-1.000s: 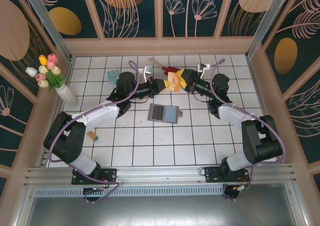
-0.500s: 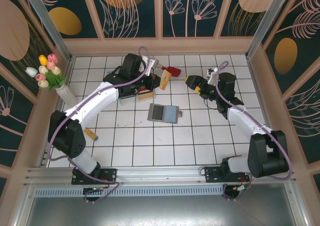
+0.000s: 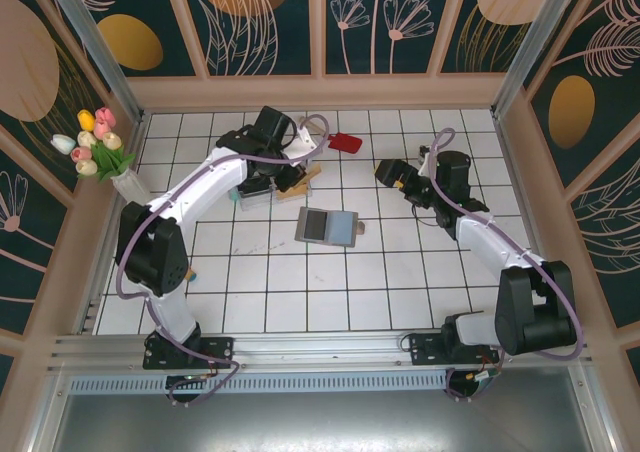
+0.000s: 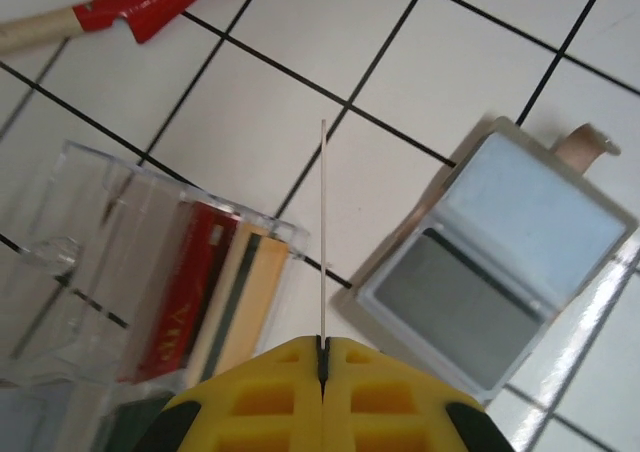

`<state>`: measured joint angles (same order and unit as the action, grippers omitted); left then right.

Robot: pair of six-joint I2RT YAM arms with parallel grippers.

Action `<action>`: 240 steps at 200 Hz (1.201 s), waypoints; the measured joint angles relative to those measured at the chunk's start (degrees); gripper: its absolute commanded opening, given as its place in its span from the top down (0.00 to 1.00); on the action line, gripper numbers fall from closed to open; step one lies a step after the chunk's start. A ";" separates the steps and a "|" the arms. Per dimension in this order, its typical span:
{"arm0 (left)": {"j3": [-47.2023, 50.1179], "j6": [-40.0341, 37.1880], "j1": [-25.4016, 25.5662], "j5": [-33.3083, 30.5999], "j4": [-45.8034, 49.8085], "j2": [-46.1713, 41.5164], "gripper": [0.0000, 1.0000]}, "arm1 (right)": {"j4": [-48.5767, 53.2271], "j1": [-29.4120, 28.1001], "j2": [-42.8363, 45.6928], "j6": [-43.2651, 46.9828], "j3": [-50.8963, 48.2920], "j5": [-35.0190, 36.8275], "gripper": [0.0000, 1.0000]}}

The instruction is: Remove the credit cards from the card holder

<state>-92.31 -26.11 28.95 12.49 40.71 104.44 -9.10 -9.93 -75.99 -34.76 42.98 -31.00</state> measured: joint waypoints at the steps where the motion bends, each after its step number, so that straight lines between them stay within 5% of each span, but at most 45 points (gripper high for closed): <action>1: -0.15 -0.22 -0.02 -0.04 0.09 0.07 1.00 | 0.00 0.00 0.00 0.00 0.00 0.00 0.01; 101: -1.86 -18.97 -0.94 -3.19 4.11 4.79 1.00 | 0.13 0.09 0.00 0.39 -0.04 -0.50 0.01; 240: -0.57 -21.94 -2.34 -7.02 1.07 9.42 1.00 | 0.33 0.33 0.26 1.38 -0.76 -1.60 0.01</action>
<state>-92.88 -48.05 26.61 5.48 41.78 113.86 -8.78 -9.61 -75.72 -33.39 42.22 -32.60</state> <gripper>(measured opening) 0.060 0.990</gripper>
